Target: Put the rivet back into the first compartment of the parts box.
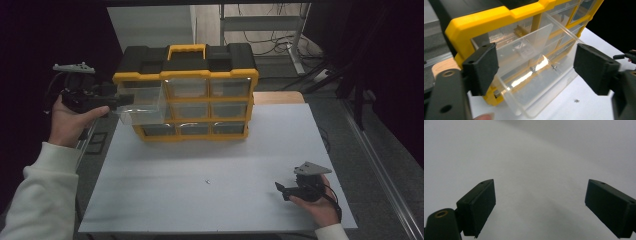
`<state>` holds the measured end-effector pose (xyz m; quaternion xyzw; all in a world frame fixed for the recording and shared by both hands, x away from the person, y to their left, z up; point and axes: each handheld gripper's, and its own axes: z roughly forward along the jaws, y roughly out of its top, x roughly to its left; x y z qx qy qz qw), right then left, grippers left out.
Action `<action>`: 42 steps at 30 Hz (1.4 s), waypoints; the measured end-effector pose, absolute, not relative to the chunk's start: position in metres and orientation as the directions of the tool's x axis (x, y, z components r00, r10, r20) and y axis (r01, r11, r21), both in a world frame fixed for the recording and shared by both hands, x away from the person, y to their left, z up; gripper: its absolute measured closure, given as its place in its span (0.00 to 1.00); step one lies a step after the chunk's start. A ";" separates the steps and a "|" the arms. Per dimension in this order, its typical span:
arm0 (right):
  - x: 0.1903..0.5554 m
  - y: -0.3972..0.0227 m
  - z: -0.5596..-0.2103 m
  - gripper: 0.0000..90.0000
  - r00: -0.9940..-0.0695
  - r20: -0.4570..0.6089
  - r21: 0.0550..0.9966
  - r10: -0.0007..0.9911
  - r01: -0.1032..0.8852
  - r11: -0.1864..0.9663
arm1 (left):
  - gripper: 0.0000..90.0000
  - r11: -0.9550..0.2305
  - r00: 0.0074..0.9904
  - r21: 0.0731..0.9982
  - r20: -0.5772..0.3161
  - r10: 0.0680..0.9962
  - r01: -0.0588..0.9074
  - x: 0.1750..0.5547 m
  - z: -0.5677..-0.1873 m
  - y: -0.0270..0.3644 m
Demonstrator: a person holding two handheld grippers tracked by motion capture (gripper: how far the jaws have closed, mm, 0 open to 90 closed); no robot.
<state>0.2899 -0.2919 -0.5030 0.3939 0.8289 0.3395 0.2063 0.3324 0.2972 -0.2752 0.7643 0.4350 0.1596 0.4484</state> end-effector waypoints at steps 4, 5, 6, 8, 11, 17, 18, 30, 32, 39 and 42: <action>0.290 -0.292 -0.503 0.11 -0.605 -0.077 0.726 0.792 0.510 0.461 | 0.19 -0.208 0.573 0.837 -0.146 0.807 0.507 0.319 -0.276 0.305; 0.290 -0.292 -0.503 0.11 -0.606 -0.077 0.725 0.792 0.511 0.461 | 0.18 -0.211 0.576 0.837 -0.144 0.804 0.504 0.315 -0.277 0.306; 0.290 -0.292 -0.503 0.11 -0.605 -0.076 0.725 0.792 0.512 0.461 | 0.18 -0.211 0.580 0.840 -0.144 0.802 0.500 0.311 -0.278 0.308; 0.290 -0.292 -0.503 0.11 -0.604 -0.076 0.728 0.793 0.510 0.458 | 0.17 -0.211 0.581 0.841 -0.142 0.802 0.497 0.302 -0.280 0.311; 0.290 -0.292 -0.502 0.11 -0.604 -0.075 0.728 0.793 0.510 0.458 | 0.17 -0.211 0.578 0.840 -0.142 0.803 0.500 0.291 -0.286 0.316; 0.289 -0.292 -0.502 0.11 -0.604 -0.080 0.729 0.793 0.507 0.459 | 0.16 -0.207 0.576 0.834 -0.155 0.803 0.512 0.276 -0.306 0.325; 0.289 -0.291 -0.502 0.11 -0.603 -0.079 0.729 0.794 0.509 0.458 | 0.16 -0.207 0.577 0.833 -0.155 0.802 0.513 0.275 -0.309 0.326; 0.288 -0.290 -0.502 0.11 -0.604 -0.078 0.733 0.793 0.505 0.457 | 0.16 -0.210 0.586 0.815 -0.185 0.789 0.540 0.248 -0.359 0.323; 0.288 -0.290 -0.501 0.11 -0.606 -0.080 0.732 0.792 0.503 0.459 | 0.16 -0.206 0.587 0.812 -0.196 0.785 0.546 0.244 -0.368 0.320; 0.288 -0.289 -0.502 0.11 -0.606 -0.080 0.731 0.791 0.504 0.460 | 0.17 -0.254 0.597 0.783 -0.179 0.782 0.567 0.247 -0.398 0.302; 0.288 -0.289 -0.503 0.11 -0.606 -0.080 0.729 0.791 0.506 0.461 | 0.17 -0.264 0.602 0.771 -0.185 0.777 0.579 0.250 -0.410 0.293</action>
